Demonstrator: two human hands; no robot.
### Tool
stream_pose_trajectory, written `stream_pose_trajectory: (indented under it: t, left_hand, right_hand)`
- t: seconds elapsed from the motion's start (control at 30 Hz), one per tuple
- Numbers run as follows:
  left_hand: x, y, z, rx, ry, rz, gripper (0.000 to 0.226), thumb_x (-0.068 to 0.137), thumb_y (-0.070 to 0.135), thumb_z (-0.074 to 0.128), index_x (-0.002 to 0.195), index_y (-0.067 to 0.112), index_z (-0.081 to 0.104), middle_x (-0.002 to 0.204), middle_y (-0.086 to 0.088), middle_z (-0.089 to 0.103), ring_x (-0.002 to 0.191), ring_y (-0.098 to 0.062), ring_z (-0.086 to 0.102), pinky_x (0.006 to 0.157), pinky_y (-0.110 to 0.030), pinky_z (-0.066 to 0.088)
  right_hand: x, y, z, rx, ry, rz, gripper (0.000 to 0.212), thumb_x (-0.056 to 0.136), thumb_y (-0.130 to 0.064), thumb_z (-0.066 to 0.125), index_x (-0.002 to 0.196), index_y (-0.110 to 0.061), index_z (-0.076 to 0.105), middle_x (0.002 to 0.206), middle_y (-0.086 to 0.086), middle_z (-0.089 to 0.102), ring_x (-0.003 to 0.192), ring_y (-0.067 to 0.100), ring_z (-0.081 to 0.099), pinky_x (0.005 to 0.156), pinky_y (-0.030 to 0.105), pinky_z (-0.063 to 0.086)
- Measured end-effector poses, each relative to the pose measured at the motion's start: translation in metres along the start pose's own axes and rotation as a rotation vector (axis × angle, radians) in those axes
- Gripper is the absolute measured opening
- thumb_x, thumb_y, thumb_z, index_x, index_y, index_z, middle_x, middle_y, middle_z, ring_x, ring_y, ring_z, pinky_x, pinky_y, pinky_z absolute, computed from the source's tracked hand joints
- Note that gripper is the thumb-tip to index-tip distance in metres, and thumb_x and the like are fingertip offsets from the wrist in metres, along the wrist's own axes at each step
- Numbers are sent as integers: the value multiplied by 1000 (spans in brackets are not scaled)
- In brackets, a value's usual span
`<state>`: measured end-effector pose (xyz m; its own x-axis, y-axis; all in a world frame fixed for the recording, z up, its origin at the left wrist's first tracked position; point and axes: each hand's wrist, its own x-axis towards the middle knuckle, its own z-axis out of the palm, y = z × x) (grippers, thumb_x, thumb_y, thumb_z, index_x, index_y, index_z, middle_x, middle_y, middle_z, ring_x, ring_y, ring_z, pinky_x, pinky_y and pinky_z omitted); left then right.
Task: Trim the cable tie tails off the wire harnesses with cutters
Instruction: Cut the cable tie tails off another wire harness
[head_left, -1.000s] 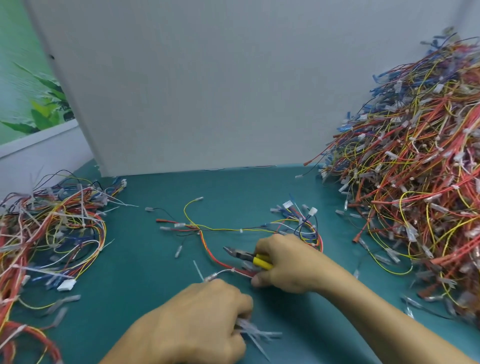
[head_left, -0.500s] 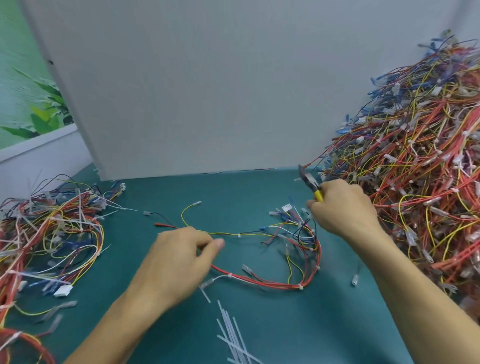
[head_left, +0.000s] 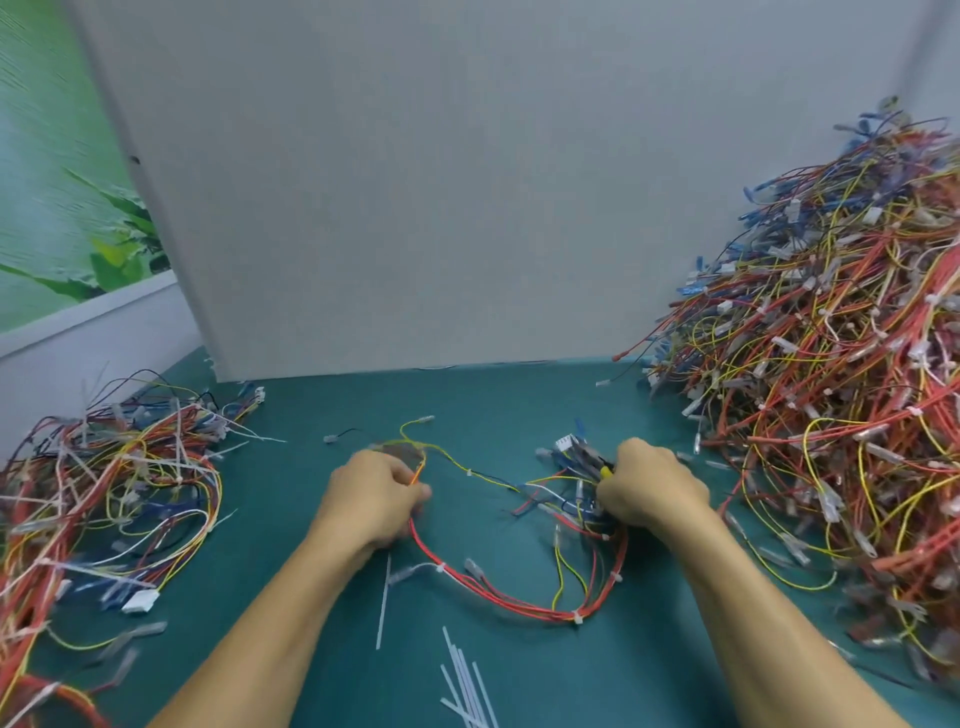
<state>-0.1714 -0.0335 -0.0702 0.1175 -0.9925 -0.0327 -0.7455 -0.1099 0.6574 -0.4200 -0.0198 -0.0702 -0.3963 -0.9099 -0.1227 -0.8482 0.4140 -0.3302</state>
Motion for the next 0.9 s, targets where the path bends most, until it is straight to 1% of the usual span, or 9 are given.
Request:
stream_pose_trajectory:
  t: [0.07, 0.13, 0.23, 0.27, 0.33, 0.4, 0.63, 0.77, 0.9]
  left_hand:
    - [4, 2, -10, -282, 31, 45, 18, 84, 16, 69, 66, 15, 67, 58, -2, 64, 46, -18, 51, 48, -23, 38]
    - [8, 5, -23, -513, 99, 71, 14, 87, 14, 67, 73, 14, 68, 60, -2, 63, 45, -14, 46, 46, -22, 36]
    - [15, 6, -42, -777, 193, 57, 7, 89, 14, 65, 84, 11, 69, 66, 0, 63, 49, -11, 46, 42, -21, 42]
    - [18, 5, -46, -862, 208, 44, 5, 90, 14, 65, 87, 11, 68, 68, -1, 63, 51, -11, 46, 41, -20, 44]
    - [21, 3, -50, -1000, 223, 22, 5, 90, 13, 63, 88, 11, 67, 72, -3, 61, 55, -12, 46, 44, -20, 50]
    - [23, -1, -48, -1070, 236, 10, 7, 91, 12, 62, 86, 10, 66, 73, -4, 59, 58, -14, 47, 48, -22, 55]
    - [30, -8, -41, -1205, 298, -62, 10, 94, 9, 58, 84, 10, 61, 77, -5, 56, 63, -18, 52, 50, -24, 57]
    - [37, -9, -36, -1208, 327, -86, 16, 96, 5, 53, 84, 15, 55, 79, -6, 58, 66, -18, 55, 58, -32, 56]
    - [40, -10, -35, -1238, 310, -101, 18, 96, 1, 51, 84, 14, 53, 83, -6, 59, 70, -18, 56, 66, -36, 52]
  right_hand:
    - [2, -1, -1, 123, 29, -6, 10, 78, -19, 54, 75, -14, 46, 88, 7, 54, 83, 32, 52, 72, 33, 42]
    - [6, 0, -10, 297, 131, -8, 15, 80, -24, 60, 75, -10, 55, 82, 11, 60, 80, 33, 56, 68, 33, 44]
    - [13, 3, -31, 640, 313, -69, 26, 83, -27, 67, 66, -8, 59, 64, 11, 63, 67, 33, 60, 60, 36, 44]
    - [14, 4, -36, 811, 312, -90, 26, 84, -24, 69, 66, -8, 60, 62, 11, 65, 60, 29, 61, 57, 36, 46]
    - [18, 5, -39, 1098, 262, -97, 21, 84, -16, 73, 70, -9, 59, 63, 14, 62, 46, 18, 56, 44, 29, 44]
    - [22, 4, -37, 1257, 234, -79, 19, 85, -9, 72, 73, -10, 57, 66, 16, 59, 40, 14, 53, 39, 23, 40]
    - [26, 7, -27, 1652, 215, 116, 22, 92, -2, 61, 77, -13, 49, 71, 14, 58, 36, 11, 58, 35, 18, 46]
    - [28, 8, -26, 1715, 248, 105, 23, 92, -2, 60, 76, -14, 49, 70, 11, 58, 38, 10, 60, 37, 19, 47]
    - [29, 8, -29, 1684, 302, 51, 23, 92, -3, 61, 75, -15, 51, 68, 10, 58, 40, 10, 61, 38, 21, 48]
